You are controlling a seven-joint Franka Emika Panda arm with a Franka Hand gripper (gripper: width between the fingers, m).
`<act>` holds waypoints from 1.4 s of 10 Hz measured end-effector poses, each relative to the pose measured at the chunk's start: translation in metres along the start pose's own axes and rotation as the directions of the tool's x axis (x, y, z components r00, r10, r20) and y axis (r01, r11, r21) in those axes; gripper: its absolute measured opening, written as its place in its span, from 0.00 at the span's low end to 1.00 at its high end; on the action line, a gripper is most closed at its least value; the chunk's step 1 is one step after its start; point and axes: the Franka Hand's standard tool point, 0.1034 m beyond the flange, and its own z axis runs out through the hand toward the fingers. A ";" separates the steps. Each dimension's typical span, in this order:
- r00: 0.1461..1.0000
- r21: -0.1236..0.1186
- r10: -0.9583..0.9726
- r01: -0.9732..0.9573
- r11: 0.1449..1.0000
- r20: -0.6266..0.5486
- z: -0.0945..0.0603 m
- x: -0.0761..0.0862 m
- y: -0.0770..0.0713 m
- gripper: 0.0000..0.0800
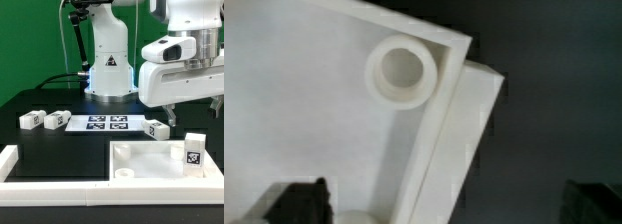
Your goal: Assemble square table
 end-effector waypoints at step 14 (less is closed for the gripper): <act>0.708 -0.017 -0.082 0.132 0.991 0.701 0.053 -0.101 -0.012 0.81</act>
Offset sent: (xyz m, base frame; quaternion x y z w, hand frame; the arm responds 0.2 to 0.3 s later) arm -0.0632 -0.0145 -0.0193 -0.0497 -0.2205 -0.0964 0.9693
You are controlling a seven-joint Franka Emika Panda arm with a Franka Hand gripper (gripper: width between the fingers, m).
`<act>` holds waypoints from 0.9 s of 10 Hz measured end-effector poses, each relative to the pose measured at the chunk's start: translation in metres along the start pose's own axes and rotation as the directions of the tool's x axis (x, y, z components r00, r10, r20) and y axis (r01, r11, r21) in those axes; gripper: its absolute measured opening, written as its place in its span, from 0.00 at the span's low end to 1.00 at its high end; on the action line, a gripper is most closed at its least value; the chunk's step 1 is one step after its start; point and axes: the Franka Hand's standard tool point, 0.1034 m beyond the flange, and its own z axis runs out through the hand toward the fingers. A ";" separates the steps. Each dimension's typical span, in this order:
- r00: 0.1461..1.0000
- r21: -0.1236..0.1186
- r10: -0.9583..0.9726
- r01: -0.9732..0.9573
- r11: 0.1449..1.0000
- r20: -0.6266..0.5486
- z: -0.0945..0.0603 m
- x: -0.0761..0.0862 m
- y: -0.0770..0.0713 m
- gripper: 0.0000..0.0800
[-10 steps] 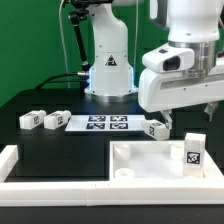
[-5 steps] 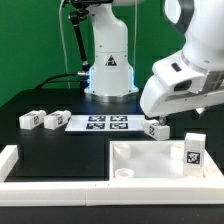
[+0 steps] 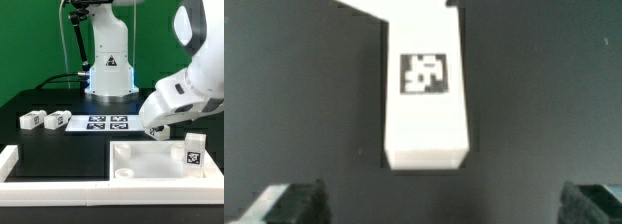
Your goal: Assemble square table
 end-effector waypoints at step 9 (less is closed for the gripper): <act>0.992 0.001 0.070 -0.071 0.998 0.102 0.037 -0.014 0.000 0.81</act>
Offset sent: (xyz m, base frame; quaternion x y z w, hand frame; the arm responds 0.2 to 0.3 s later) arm 0.0000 0.0000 0.0000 0.0000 0.0000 0.0000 1.0000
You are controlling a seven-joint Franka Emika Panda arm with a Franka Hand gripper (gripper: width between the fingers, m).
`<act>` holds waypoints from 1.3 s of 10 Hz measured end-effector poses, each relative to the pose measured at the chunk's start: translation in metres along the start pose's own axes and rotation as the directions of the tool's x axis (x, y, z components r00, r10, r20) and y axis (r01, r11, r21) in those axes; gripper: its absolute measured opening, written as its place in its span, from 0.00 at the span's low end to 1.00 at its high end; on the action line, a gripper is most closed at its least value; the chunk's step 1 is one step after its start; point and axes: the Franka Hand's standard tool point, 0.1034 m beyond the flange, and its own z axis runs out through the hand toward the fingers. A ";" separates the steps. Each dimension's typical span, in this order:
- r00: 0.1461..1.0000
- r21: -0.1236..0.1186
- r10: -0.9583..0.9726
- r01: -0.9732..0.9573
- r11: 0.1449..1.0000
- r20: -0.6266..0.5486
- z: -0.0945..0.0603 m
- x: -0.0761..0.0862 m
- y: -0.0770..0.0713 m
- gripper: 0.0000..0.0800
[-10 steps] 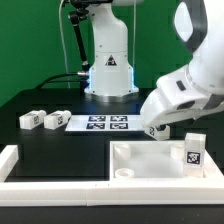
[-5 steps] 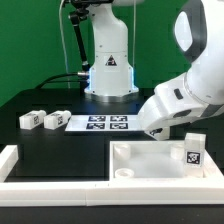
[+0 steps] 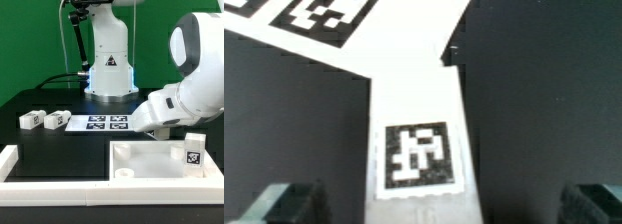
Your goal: Assemble square table
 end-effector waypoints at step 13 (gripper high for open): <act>0.998 0.043 0.013 -0.010 0.999 -0.068 -0.064 -0.024 0.039 0.36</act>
Offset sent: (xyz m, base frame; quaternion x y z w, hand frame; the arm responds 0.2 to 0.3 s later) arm 0.0000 0.0000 0.0000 0.0000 0.0000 0.0000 1.0000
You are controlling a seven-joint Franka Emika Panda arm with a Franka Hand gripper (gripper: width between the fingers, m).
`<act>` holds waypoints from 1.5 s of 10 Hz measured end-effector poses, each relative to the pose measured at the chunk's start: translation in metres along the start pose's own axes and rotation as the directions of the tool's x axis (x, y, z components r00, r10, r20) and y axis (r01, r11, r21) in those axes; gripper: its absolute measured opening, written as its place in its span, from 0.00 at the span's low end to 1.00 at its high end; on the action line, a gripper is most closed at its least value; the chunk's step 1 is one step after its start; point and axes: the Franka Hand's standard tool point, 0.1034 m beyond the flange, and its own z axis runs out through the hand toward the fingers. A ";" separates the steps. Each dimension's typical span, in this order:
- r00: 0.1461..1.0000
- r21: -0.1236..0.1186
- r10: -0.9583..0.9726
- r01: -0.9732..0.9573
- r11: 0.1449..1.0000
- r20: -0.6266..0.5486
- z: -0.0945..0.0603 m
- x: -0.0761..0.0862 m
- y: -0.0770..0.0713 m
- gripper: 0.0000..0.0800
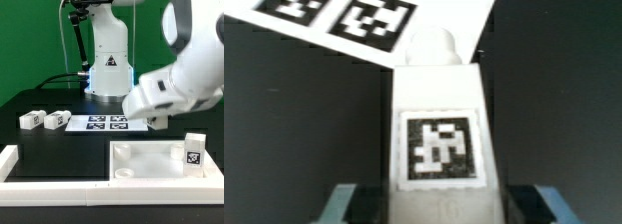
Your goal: Assemble square table
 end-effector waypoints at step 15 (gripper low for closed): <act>0.538 0.104 0.161 -0.134 0.985 -0.827 -0.117 0.013 0.122 0.36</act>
Offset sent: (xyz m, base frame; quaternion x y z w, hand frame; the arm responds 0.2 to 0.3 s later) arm 0.0000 0.0000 0.0000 0.0000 0.1938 0.0000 0.9810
